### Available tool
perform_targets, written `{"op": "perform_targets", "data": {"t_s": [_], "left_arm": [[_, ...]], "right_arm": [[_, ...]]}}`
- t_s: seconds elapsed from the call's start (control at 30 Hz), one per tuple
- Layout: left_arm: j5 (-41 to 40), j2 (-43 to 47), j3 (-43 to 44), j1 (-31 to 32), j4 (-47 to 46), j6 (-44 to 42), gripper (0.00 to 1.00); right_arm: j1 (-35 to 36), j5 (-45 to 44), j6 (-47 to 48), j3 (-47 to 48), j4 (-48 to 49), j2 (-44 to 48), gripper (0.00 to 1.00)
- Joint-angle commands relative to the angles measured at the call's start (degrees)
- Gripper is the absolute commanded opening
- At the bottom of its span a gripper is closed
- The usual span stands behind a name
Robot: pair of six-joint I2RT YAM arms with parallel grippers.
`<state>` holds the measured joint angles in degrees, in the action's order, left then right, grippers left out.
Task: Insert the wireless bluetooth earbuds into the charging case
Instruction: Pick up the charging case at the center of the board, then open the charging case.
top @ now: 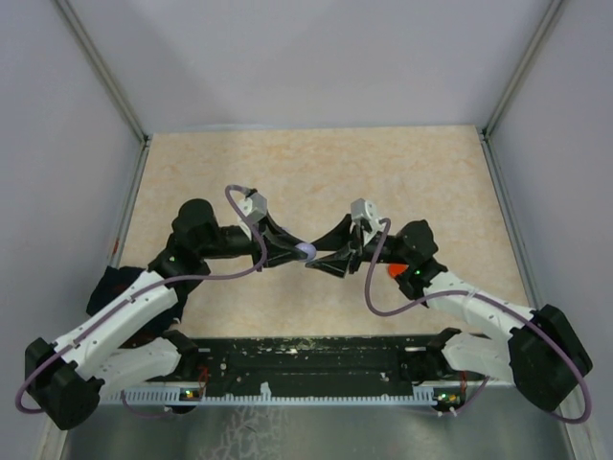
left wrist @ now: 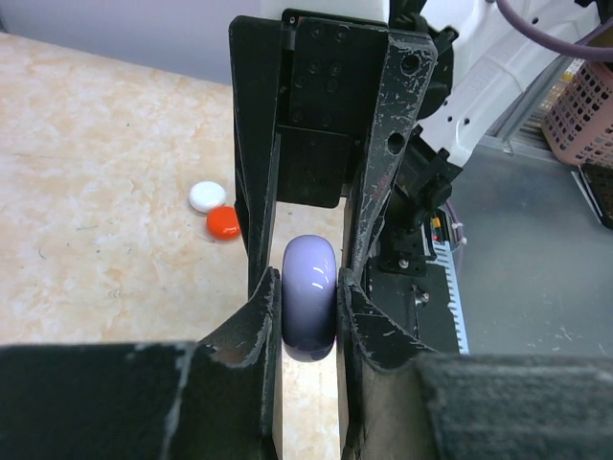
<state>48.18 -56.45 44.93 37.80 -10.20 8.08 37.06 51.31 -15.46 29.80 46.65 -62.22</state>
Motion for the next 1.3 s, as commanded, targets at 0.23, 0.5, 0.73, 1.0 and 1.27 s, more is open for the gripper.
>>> {"op": "perform_targets", "data": {"t_s": [0.23, 0.5, 0.73, 1.0, 1.27], "left_arm": [[-0.15, 0.36, -1.3, -0.18, -7.8, 3.3, 0.0], [0.03, 0.5, -1.32, -0.18, -8.1, 3.3, 0.0], [-0.45, 1.21, -0.55, -0.18, -5.46, 2.31, 0.19], [-3.34, 1.22, 0.79, -0.49, -2.41, 1.64, 0.44], [-3.31, 0.3, 1.29, -1.28, -1.28, 1.04, 0.52]], "right_arm": [[-0.14, -0.27, -9.66, -0.09, 16.77, -3.29, 0.4], [-0.14, 0.25, -9.35, 0.05, 16.02, -3.46, 0.24], [-0.11, -0.11, -3.73, 0.01, 10.56, -2.5, 0.0], [-0.13, 1.25, 1.22, -0.33, 7.73, -1.09, 0.0], [-0.11, 1.63, 1.32, -1.06, 8.59, -0.82, 0.0]]}}
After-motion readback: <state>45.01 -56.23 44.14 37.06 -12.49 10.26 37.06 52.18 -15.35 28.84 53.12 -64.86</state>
